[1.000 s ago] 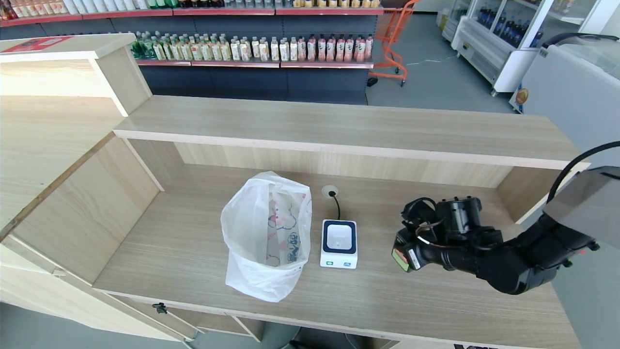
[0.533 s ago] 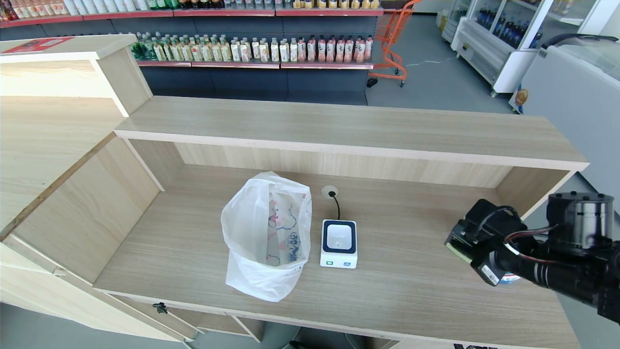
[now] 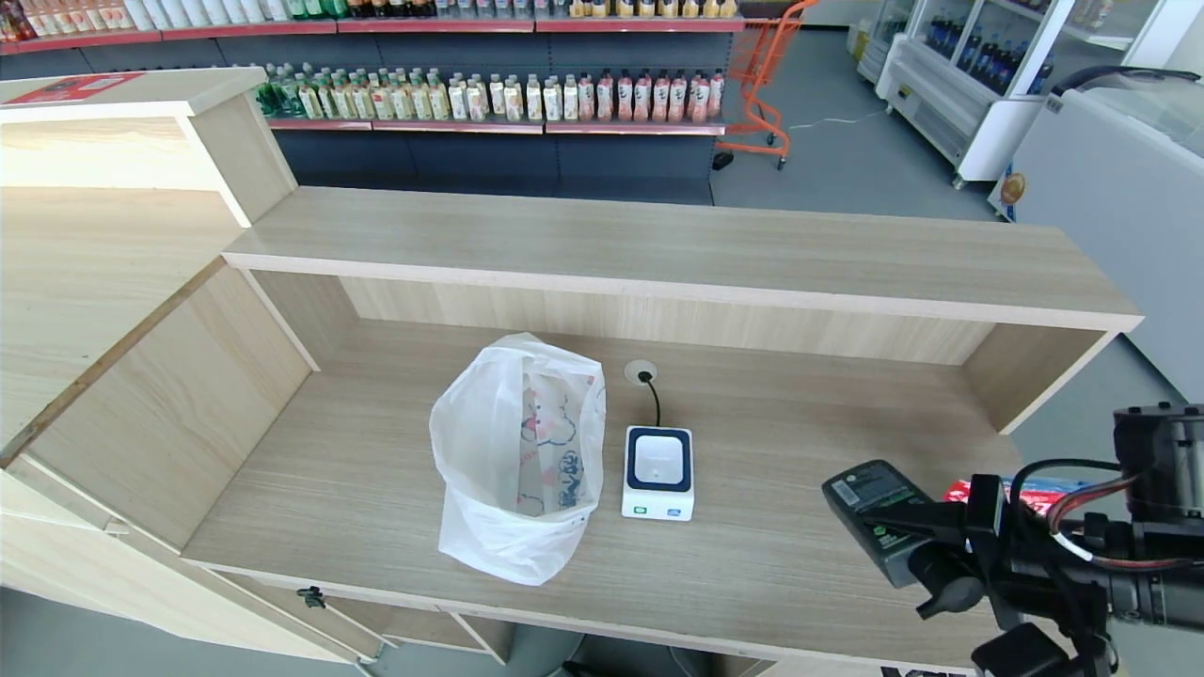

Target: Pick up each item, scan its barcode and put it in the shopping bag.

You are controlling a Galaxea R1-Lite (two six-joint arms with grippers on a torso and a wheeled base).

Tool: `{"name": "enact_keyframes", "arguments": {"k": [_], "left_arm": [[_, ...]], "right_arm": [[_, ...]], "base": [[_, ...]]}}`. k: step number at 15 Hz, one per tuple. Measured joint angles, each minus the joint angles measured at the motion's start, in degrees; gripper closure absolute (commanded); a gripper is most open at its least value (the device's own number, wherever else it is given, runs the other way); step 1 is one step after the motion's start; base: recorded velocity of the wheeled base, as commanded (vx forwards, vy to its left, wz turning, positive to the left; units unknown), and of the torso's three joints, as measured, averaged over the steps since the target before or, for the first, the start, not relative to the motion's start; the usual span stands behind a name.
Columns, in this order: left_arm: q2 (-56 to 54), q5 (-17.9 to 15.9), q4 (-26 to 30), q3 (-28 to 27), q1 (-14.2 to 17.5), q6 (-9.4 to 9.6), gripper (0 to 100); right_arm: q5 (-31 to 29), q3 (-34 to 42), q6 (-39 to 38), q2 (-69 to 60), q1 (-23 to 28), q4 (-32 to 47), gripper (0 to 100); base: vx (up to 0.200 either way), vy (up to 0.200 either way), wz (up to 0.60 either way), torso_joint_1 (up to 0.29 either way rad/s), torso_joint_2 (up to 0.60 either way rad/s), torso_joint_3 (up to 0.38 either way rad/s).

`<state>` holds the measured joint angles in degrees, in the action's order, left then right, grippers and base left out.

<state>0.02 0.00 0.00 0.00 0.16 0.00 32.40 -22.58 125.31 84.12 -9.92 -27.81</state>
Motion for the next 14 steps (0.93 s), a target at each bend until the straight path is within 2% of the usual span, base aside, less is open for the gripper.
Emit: {"name": "enact_keyframes", "arguments": {"k": [2, 4, 5, 9, 12, 14], "left_arm": [[0.00, 0.00, 0.00, 0.00, 0.00, 0.00, 0], [0.00, 0.00, 0.00, 0.00, 0.00, 0.00, 0], [0.00, 0.00, 0.00, 0.00, 0.00, 0.00, 0], [0.00, 0.00, 0.00, 0.00, 0.00, 0.00, 0], [0.00, 0.00, 0.00, 0.00, 0.00, 0.00, 0], [0.00, 0.00, 0.00, 0.00, 0.00, 0.00, 0]], "right_arm": [[9.80, -0.24, 16.53, 1.35, -1.93, 6.41, 100], [17.30, -0.49, 24.36, 3.93, -6.69, 8.52, 100], [18.72, -0.55, 27.92, 5.30, -8.59, 8.63, 100], [24.75, -1.34, 32.90, 9.00, -11.24, 8.77, 100], [31.21, -5.03, 35.00, 11.78, -12.51, 8.85, 100], [31.76, -6.66, 35.12, 13.73, -13.91, 8.92, 100]], "base": [[0.000, 0.000, 0.00, 0.000, 0.00, 0.000], [0.000, 0.000, 0.00, 0.000, 0.00, 0.000], [0.000, 0.000, 0.00, 0.000, 0.00, 0.000], [0.000, 0.000, 0.00, 0.000, 0.00, 0.000], [0.000, 0.000, 0.00, 0.000, 0.00, 0.000], [0.000, 0.000, 0.00, 0.000, 0.00, 0.000]]}}
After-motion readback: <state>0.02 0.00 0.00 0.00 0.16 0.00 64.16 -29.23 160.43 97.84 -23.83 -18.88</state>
